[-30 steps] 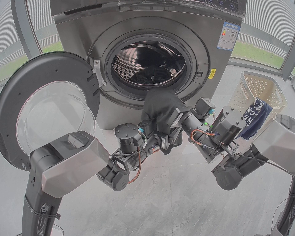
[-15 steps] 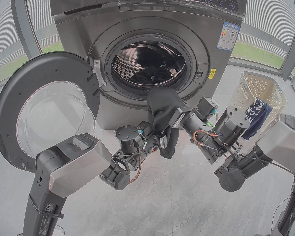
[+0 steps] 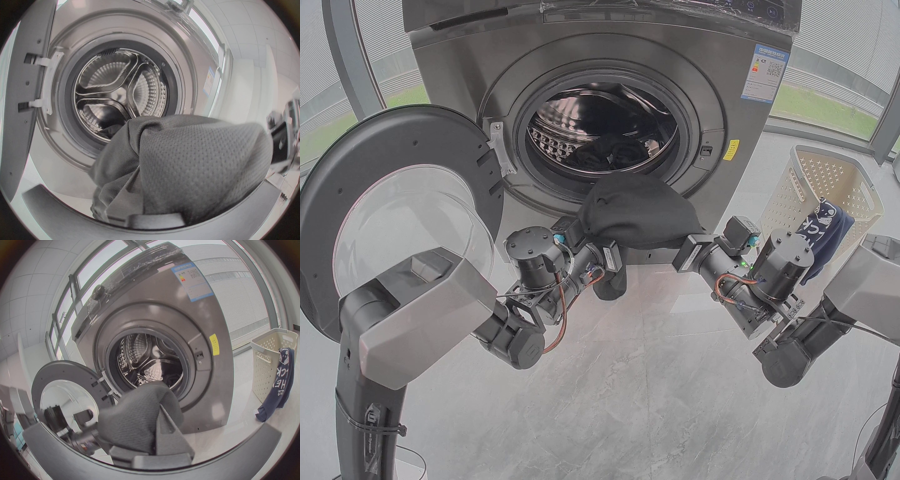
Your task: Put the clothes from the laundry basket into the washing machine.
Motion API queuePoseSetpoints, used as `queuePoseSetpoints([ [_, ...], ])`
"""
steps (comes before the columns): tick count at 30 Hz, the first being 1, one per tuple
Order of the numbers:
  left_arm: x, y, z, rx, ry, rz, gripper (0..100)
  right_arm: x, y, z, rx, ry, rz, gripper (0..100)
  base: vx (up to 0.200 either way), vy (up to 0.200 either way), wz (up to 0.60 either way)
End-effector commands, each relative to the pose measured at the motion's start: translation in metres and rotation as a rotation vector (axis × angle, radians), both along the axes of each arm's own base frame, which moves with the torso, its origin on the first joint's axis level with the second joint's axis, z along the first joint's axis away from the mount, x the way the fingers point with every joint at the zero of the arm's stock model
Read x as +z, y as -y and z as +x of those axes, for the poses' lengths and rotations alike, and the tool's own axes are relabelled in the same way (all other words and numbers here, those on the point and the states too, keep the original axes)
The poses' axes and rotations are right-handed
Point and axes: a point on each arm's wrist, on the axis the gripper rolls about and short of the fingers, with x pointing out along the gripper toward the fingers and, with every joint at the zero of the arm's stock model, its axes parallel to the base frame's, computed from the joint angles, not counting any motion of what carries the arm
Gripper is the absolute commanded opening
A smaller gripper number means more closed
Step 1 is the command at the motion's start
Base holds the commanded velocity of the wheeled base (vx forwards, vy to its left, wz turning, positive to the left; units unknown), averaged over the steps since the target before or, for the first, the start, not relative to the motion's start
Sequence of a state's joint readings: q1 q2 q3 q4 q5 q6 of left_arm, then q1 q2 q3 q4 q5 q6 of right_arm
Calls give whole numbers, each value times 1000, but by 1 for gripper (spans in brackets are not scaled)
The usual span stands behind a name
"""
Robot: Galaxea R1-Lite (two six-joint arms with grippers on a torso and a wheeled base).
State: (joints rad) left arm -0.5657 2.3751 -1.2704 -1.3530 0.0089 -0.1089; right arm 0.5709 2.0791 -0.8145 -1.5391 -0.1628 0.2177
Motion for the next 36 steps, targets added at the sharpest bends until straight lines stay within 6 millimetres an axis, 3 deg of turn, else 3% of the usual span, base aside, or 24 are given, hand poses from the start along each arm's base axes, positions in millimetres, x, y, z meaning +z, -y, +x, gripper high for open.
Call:
queuePoseSetpoints([
  [1, 33, 1, -23, -34, 30, -39, 0, -21, -1, 7, -4, -53, -30, 0, 0, 0, 0],
  [7, 40, -1, -32, -44, 29, -43, 0, -24, -5, 6, 4, -58, -34, 0, 0, 0, 0],
  [8, 41, 0, -33, -45, 29, -43, 0, -24, -5, 6, 4, -56, -33, 100, 0, 0, 0],
  [15, 44, -5, -35, -43, 19, -59, 0, -26, 2, -6, 18, -88, -51, 100, 0, 0, 0],
  [24, 29, -34, -57, 1, -102, -35, 0, -53, 19, -80, 228, -236, -251, 100, 0, 0, 0],
  [27, 27, -44, -69, 6, -136, -27, 0, -62, 26, -95, 246, -274, -306, 100, 0, 0, 0],
  [33, 26, -62, -90, 6, -179, -30, 0, -67, 33, -96, 230, -299, -331, 100, 0, 0, 0],
  [36, 19, -74, -113, -14, -192, -28, 0, -65, 40, -86, 183, -295, -311, 100, 0, 0, 0],
])
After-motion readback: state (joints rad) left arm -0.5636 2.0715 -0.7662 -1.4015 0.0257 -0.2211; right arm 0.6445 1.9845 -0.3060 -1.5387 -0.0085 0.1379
